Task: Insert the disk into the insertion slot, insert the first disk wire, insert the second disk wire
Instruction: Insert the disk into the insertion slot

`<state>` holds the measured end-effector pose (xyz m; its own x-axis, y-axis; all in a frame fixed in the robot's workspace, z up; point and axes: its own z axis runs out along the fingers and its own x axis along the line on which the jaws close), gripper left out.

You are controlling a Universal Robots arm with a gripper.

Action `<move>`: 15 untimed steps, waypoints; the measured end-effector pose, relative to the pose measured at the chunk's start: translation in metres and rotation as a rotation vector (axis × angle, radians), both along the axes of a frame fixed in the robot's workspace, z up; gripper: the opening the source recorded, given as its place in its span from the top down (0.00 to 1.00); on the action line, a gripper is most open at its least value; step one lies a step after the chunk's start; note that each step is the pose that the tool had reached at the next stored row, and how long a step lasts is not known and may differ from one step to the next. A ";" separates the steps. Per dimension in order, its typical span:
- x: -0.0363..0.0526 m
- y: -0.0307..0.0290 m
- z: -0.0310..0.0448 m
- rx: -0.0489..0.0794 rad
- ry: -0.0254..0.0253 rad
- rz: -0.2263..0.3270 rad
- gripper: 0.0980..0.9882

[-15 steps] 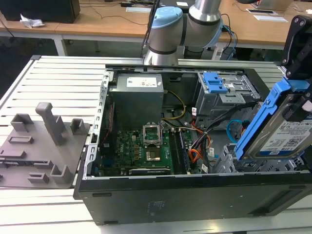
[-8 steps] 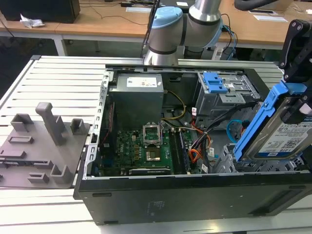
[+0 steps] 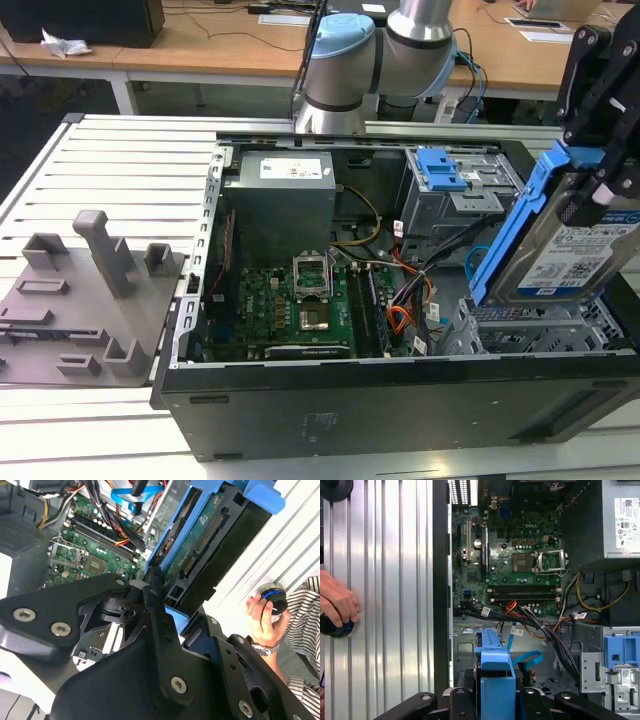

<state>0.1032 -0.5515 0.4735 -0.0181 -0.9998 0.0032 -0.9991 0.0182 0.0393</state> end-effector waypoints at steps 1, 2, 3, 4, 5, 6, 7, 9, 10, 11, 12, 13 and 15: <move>0.0000 0.0030 0.0001 0.000 0.0000 0.000 0.70; 0.0000 0.0051 0.0001 0.000 0.0000 0.000 0.70; 0.0000 0.0074 0.0001 0.000 0.0000 0.000 0.70; 0.0000 0.0092 0.0000 0.000 0.0000 0.000 0.70; 0.0000 0.0114 0.0001 0.000 0.0000 0.000 0.70; 0.0001 0.0132 0.0001 0.000 0.0000 0.000 0.70; 0.0005 0.0147 -0.0001 0.000 0.0000 0.000 0.70; 0.0027 0.0164 -0.0007 0.000 -0.0001 0.000 0.70; 0.0043 0.0174 -0.0010 0.000 0.0000 0.000 0.70; 0.0055 0.0182 -0.0013 0.000 -0.0001 0.000 0.70; 0.0073 0.0194 -0.0019 0.000 0.0000 0.000 0.70; 0.0084 0.0199 -0.0022 0.000 -0.0001 0.000 0.70; 0.0102 0.0206 -0.0027 0.000 0.0000 0.000 0.70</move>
<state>0.1134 -0.5309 0.4708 -0.0182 -0.9998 0.0033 -0.9991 0.0183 0.0393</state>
